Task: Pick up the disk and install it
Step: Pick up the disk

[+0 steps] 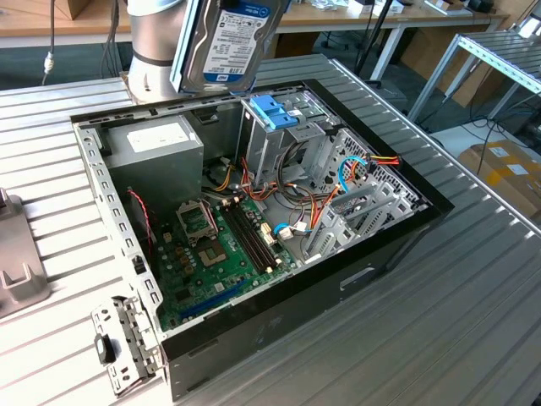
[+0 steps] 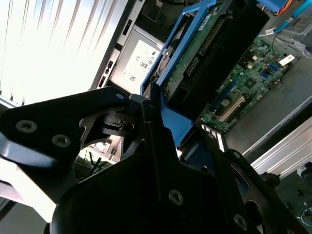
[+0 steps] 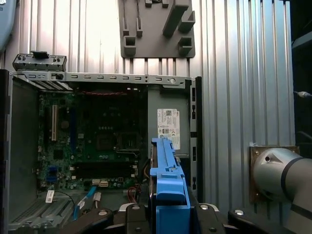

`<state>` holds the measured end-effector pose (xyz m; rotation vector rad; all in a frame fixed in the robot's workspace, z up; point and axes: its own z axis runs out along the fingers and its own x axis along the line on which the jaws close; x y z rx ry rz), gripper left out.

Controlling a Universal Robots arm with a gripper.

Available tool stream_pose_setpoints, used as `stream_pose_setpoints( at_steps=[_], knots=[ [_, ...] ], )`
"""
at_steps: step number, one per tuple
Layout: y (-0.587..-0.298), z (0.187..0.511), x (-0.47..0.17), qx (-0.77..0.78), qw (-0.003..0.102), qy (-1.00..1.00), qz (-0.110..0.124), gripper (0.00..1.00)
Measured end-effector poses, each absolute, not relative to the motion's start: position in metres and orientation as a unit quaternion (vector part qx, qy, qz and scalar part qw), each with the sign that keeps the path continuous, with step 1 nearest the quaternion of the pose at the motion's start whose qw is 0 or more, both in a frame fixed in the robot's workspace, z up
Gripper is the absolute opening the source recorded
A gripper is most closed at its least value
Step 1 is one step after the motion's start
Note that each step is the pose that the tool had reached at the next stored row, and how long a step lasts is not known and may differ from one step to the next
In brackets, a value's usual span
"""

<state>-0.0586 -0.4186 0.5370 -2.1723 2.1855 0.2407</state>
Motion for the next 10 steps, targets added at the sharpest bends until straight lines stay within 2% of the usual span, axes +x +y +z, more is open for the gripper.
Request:
stream_pose_setpoints(
  at_steps=[10],
  knots=[
    [-0.4257,0.5368,-0.0529,-0.703,0.025,0.707,0.078,0.37]
  ],
)
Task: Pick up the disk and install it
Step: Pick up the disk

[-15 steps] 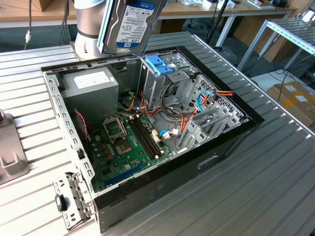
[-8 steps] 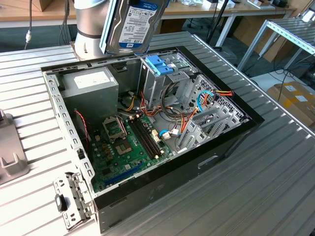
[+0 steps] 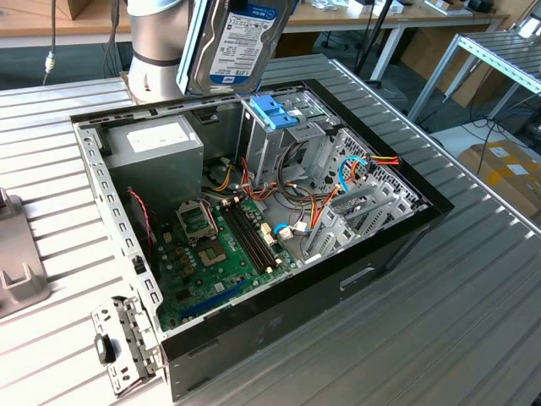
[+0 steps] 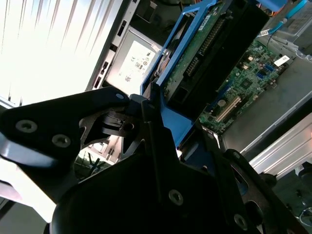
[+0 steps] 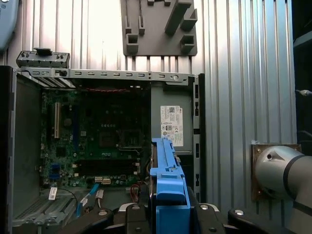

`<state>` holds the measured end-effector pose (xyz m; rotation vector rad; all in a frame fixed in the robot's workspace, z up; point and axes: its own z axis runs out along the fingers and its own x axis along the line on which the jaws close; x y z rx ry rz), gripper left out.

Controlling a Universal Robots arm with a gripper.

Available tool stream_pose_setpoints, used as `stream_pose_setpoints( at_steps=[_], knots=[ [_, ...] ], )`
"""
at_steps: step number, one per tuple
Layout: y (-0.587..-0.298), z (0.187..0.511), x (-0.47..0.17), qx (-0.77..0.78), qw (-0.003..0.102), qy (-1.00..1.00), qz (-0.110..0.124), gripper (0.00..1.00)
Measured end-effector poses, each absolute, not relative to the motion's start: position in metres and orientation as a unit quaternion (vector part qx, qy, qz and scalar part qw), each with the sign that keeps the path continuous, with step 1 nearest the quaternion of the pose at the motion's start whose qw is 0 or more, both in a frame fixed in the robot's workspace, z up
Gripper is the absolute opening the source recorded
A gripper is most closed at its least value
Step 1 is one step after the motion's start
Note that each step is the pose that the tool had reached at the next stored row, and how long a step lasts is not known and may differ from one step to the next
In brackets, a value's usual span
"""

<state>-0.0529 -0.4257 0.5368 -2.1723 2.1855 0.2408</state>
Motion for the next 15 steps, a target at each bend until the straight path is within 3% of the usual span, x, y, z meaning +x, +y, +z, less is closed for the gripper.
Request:
stream_pose_setpoints(
  at_steps=[15],
  knots=[
    [-0.4368,0.5367,-0.0505,-0.703,0.025,0.707,0.078,0.37]
  ],
)
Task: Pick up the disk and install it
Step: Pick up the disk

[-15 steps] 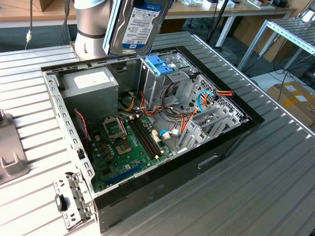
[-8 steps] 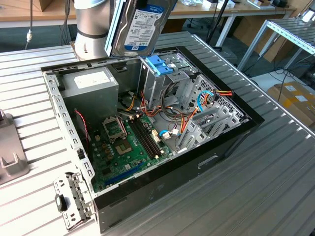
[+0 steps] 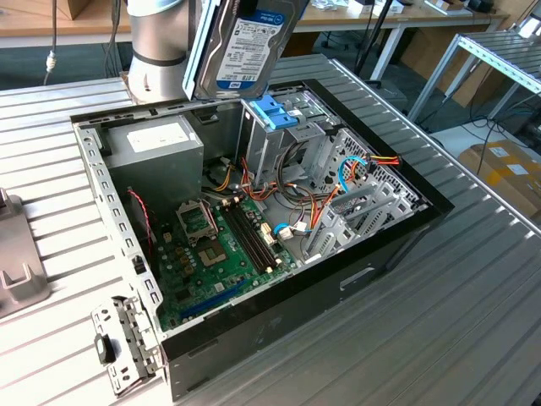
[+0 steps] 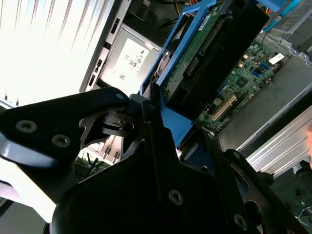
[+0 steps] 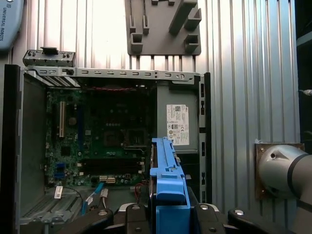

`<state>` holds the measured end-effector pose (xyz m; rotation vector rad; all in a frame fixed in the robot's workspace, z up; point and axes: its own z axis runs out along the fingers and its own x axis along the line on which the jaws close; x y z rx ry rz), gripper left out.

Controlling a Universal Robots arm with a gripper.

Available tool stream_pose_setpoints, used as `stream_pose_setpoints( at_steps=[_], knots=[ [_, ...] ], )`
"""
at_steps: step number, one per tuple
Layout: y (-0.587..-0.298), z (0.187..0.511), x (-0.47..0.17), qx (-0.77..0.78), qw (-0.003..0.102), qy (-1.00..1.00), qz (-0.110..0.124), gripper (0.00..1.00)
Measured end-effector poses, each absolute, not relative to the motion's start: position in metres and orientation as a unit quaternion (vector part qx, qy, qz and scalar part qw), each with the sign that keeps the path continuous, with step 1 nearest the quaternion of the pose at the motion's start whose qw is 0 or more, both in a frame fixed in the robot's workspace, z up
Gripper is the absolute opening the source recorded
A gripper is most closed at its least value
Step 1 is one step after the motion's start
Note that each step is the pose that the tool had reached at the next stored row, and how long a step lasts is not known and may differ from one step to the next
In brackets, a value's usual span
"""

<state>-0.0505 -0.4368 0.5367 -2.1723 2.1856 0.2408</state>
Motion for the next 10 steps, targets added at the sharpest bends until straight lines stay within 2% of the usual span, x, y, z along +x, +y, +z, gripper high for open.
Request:
stream_pose_setpoints(
  at_steps=[10],
  knots=[
    [-0.4436,0.5366,-0.0486,-0.703,0.025,0.707,0.078,0.37]
  ],
)
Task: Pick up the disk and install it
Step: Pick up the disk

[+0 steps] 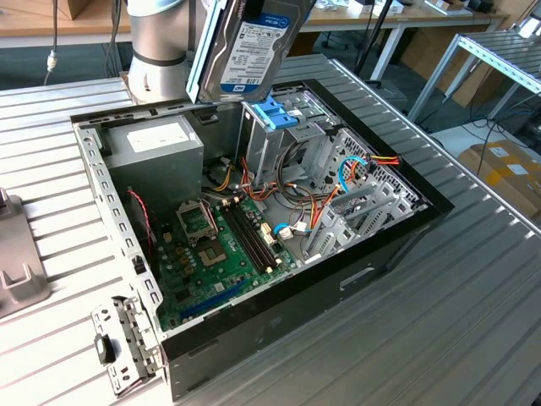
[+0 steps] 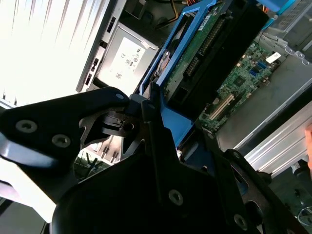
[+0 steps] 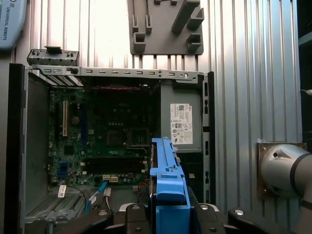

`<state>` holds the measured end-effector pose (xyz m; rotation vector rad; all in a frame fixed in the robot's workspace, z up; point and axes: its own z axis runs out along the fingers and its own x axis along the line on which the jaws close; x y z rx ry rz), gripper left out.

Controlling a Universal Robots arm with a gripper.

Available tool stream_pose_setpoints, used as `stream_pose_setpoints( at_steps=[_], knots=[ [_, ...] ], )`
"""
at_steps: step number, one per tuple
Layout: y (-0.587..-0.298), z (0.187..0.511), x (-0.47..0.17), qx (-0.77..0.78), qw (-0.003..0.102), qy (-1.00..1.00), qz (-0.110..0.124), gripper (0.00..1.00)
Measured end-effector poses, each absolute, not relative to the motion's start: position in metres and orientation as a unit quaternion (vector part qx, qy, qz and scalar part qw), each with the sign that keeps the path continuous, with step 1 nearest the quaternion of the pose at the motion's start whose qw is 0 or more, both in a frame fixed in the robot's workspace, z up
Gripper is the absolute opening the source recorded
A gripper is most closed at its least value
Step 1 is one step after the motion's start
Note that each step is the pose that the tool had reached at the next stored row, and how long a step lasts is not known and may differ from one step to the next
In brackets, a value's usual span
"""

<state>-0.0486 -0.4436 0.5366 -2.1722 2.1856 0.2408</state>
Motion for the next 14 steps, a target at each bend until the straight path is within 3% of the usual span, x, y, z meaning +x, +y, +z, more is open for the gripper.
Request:
stream_pose_setpoints(
  at_steps=[14],
  knots=[
    [-0.4507,0.5365,-0.0452,-0.703,0.025,0.707,0.078,0.37]
  ],
)
